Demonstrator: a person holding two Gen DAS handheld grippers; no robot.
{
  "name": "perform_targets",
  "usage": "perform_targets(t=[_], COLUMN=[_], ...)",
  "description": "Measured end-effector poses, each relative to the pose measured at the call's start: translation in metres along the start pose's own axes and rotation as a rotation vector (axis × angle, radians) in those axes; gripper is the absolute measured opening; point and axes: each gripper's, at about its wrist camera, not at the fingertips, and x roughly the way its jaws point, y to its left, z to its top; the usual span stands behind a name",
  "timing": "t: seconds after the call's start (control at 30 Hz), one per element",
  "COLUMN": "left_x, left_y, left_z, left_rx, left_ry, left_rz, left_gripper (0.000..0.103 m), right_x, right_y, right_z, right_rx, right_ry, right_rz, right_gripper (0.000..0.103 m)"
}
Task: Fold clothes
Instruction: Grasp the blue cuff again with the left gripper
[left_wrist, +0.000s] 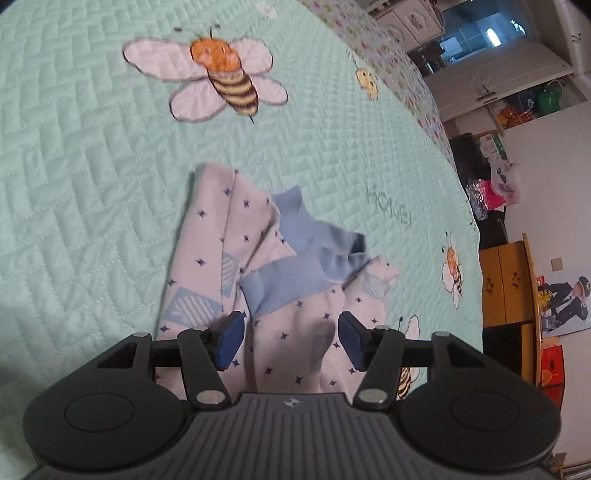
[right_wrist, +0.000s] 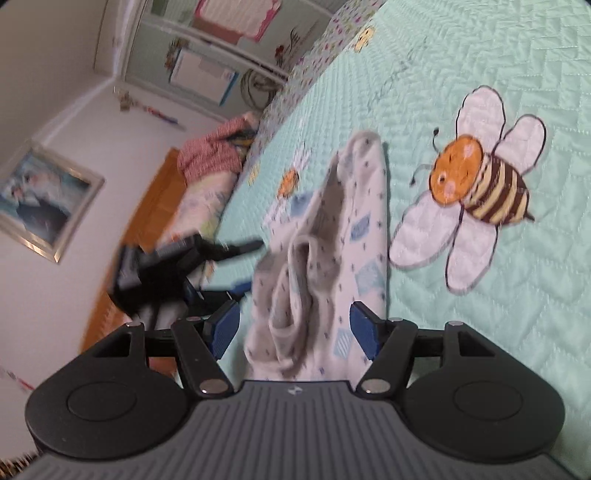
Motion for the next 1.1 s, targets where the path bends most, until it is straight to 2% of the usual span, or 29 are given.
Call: perform_targets(t=[0.07, 0.1, 0.13, 0.17, 0.2, 0.4, 0.57, 0.6, 0.67, 0.7, 0.73, 0.87, 0.97, 1.1], left_x=[0.003, 0.003, 0.004, 0.005, 0.005, -0.005, -0.015, -0.016, -0.020, -0.021, -0.023, -0.033, -0.039, -0.052], left_y=[-0.003, -0.003, -0.004, -0.004, -0.004, -0.004, 0.002, 0.004, 0.011, 0.015, 0.018, 0.039, 0.046, 0.045], left_z=[-0.002, -0.003, -0.004, -0.006, -0.007, -0.009, -0.010, -0.011, -0.017, -0.021, -0.025, -0.039, -0.043, -0.048], left_rx=[0.016, 0.029, 0.042, 0.051, 0.057, 0.068, 0.030, 0.019, -0.012, -0.024, -0.034, -0.107, -0.125, -0.138], left_ry=[-0.024, -0.043, -0.058, -0.062, -0.072, -0.147, -0.178, -0.180, -0.186, -0.187, -0.188, -0.238, -0.262, -0.312], left_rz=[-0.009, -0.006, -0.001, 0.004, 0.003, -0.021, -0.052, -0.058, -0.061, -0.057, -0.054, -0.064, -0.079, -0.121], left_gripper=[0.056, 0.050, 0.043, 0.027, 0.022, 0.018, 0.018, 0.018, 0.018, 0.018, 0.018, 0.018, 0.018, 0.018], right_x=[0.001, 0.001, 0.002, 0.004, 0.007, 0.050, 0.081, 0.087, 0.095, 0.096, 0.096, 0.091, 0.092, 0.092], right_y=[-0.003, -0.005, -0.006, -0.006, -0.005, 0.013, 0.011, 0.010, 0.008, 0.007, 0.005, -0.001, -0.002, 0.004], right_z=[0.010, 0.016, 0.022, 0.029, 0.036, 0.070, 0.082, 0.085, 0.087, 0.087, 0.087, 0.085, 0.086, 0.086], right_rx=[0.011, 0.012, 0.006, -0.015, -0.046, -0.332, -0.366, -0.373, -0.380, -0.375, -0.363, -0.332, -0.334, -0.352], right_ry=[-0.038, -0.064, -0.088, -0.112, -0.129, -0.097, -0.046, -0.036, -0.021, -0.013, -0.007, -0.008, 0.000, 0.009], right_rz=[-0.013, -0.029, -0.048, -0.071, -0.100, -0.324, -0.379, -0.390, -0.388, -0.391, -0.402, -0.400, -0.385, -0.377], right_gripper=[0.070, 0.071, 0.071, 0.071, 0.071, 0.071, 0.067, 0.062, 0.043, 0.019, 0.012, 0.011, 0.011, 0.018])
